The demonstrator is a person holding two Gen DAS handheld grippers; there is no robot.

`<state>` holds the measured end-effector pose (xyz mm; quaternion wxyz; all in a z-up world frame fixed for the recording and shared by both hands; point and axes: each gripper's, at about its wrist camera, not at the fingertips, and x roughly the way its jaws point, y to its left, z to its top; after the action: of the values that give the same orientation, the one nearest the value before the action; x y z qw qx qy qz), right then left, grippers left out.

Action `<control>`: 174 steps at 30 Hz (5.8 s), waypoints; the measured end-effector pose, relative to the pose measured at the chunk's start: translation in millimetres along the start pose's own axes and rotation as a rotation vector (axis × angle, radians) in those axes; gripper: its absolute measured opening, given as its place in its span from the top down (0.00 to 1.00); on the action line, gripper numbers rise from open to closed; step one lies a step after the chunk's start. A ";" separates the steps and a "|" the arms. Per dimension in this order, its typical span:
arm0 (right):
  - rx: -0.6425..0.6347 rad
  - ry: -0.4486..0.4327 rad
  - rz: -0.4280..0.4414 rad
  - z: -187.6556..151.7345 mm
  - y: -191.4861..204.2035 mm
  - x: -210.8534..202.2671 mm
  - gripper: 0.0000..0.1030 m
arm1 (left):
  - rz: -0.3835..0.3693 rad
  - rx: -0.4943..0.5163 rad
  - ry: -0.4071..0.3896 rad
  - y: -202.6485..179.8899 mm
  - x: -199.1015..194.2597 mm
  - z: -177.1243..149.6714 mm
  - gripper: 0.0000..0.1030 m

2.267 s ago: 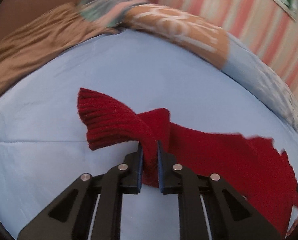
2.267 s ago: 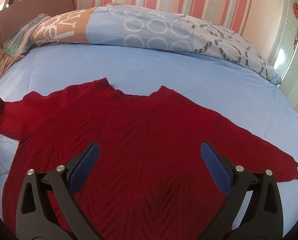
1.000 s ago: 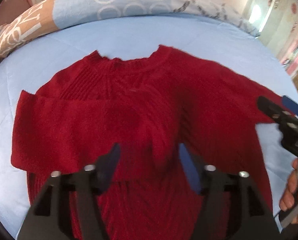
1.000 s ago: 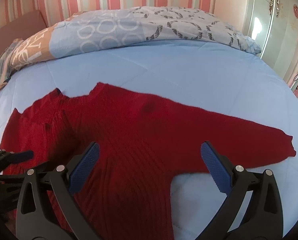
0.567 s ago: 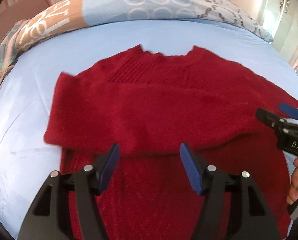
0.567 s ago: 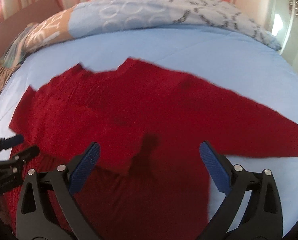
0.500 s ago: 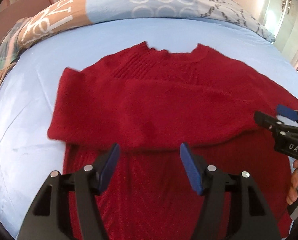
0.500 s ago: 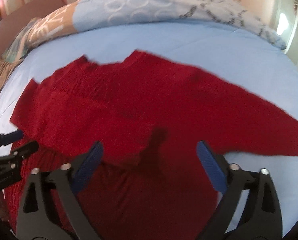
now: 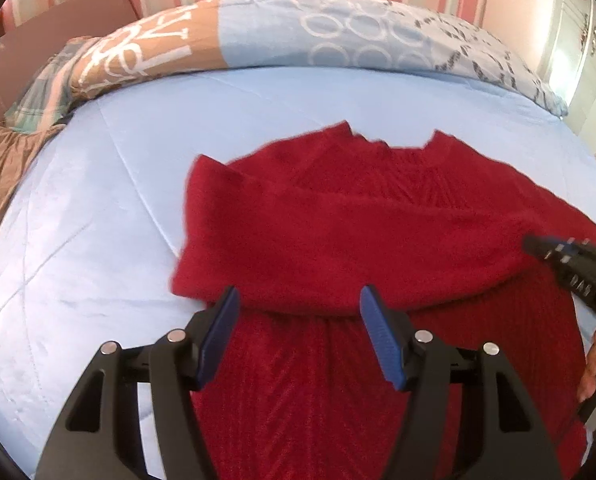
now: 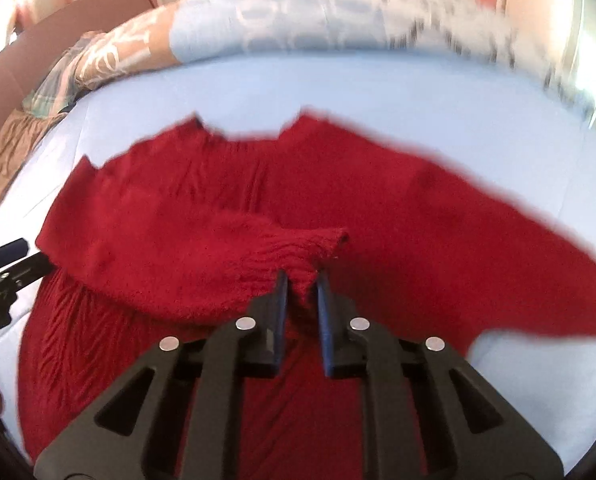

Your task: Fold small clothes

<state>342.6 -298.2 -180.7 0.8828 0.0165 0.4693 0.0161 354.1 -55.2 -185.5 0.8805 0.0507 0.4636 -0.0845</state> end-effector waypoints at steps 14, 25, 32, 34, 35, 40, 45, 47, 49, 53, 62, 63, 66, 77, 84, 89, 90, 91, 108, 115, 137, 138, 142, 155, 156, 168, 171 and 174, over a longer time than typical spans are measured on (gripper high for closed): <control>0.092 0.087 -0.029 15.2 -67.9 56.2 0.85 | 0.084 -0.025 -0.021 23.2 -4.5 10.5 0.38; 0.190 0.029 0.000 10.8 -88.2 21.6 0.57 | 0.069 -0.026 -0.033 26.4 11.7 25.7 0.38; 0.150 0.102 0.016 6.1 -61.4 51.7 0.60 | 0.018 -0.032 0.015 25.7 54.2 37.9 0.38; 0.112 0.082 -0.015 5.9 -54.3 49.8 0.67 | 0.013 -0.045 0.040 27.7 63.4 40.1 0.38; 0.083 0.066 -0.046 6.3 -50.9 47.2 0.79 | 0.013 -0.050 0.045 28.8 65.5 41.8 0.38; 0.109 0.016 -0.149 5.4 -68.5 33.9 0.99 | 0.022 -0.029 0.023 24.6 65.0 46.5 0.38; 0.168 0.043 -0.090 -1.0 -89.7 36.4 0.99 | 0.069 0.003 0.051 23.5 81.5 39.8 0.38; 0.141 -0.009 -0.022 0.7 -75.9 22.9 0.98 | 0.050 0.004 0.041 24.2 78.1 37.2 0.38; 0.088 -0.011 0.023 4.9 -52.7 23.2 0.96 | 0.066 0.018 0.045 21.8 78.4 36.0 0.38; -0.026 0.071 0.065 9.1 -4.6 51.5 0.96 | 0.115 0.059 0.059 17.5 85.1 32.8 0.36; 0.119 0.084 0.012 -0.2 -59.6 55.4 1.00 | 0.117 0.052 0.069 24.2 80.2 30.6 0.35; 0.139 0.089 0.039 -1.6 -66.3 55.7 1.00 | 0.110 0.044 0.071 22.7 78.0 31.1 0.35; 0.160 0.066 0.109 -2.8 -74.7 44.4 0.97 | 0.090 0.025 0.077 9.9 67.0 33.7 0.35; 0.247 -0.077 -0.073 -37.6 -140.9 -56.0 0.59 | -0.094 0.148 -0.081 -129.0 21.8 71.4 0.35; 0.480 -0.059 -0.166 -90.0 -251.8 -80.6 0.49 | -0.136 0.222 -0.121 -209.7 22.7 86.6 0.35; 0.714 -0.091 -0.136 -125.7 -327.3 -85.7 0.43 | -0.120 0.252 -0.093 -248.5 43.9 91.9 0.35; 0.749 -0.097 -0.126 -130.6 -337.5 -84.9 0.43 | -0.115 0.259 -0.087 -253.5 47.3 91.0 0.35; 0.774 -0.101 -0.125 -133.7 -346.4 -84.0 0.43 | -0.110 0.264 -0.082 -257.4 50.9 91.4 0.35; 0.794 -0.114 -0.201 -123.5 -368.6 -53.0 0.87 | -0.104 0.281 -0.054 -268.2 64.2 85.8 0.35; 0.611 -0.188 -0.230 -87.8 -303.1 -83.2 0.88 | -0.117 0.260 -0.045 -257.0 65.5 88.4 0.35; 0.260 -0.025 0.122 35.0 -34.6 -22.5 0.87 | -0.053 0.091 0.022 -86.9 43.3 64.1 0.35; 0.237 -0.009 0.119 38.0 -21.2 -11.3 0.87 | -0.040 0.079 0.025 -74.9 40.9 60.5 0.35; 0.147 0.064 0.119 33.2 18.5 25.5 0.83 | -0.021 0.027 0.051 -36.8 35.7 46.3 0.35; 0.159 0.067 0.102 1.8 -8.5 5.4 0.67 | -0.155 0.007 0.056 -60.9 43.4 53.1 0.35; 0.171 0.063 0.096 -0.1 -14.5 2.6 0.67 | -0.155 0.004 0.065 -65.2 47.6 54.7 0.35; 0.267 0.044 0.108 -27.9 -51.7 -1.4 0.66 | -0.394 -0.187 0.047 -39.0 58.7 54.7 0.23; 0.268 0.051 0.100 -31.8 -54.5 -0.3 0.66 | -0.375 -0.142 0.058 -52.4 62.2 60.2 0.23; 0.278 0.042 0.088 -33.2 -60.1 -2.9 0.64 | -0.351 -0.099 0.063 -61.9 64.5 60.0 0.23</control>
<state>314.3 -357.9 -199.5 0.8604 0.1589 0.4841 -0.0102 426.2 -132.5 -205.5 0.8389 -0.0716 0.4961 -0.2123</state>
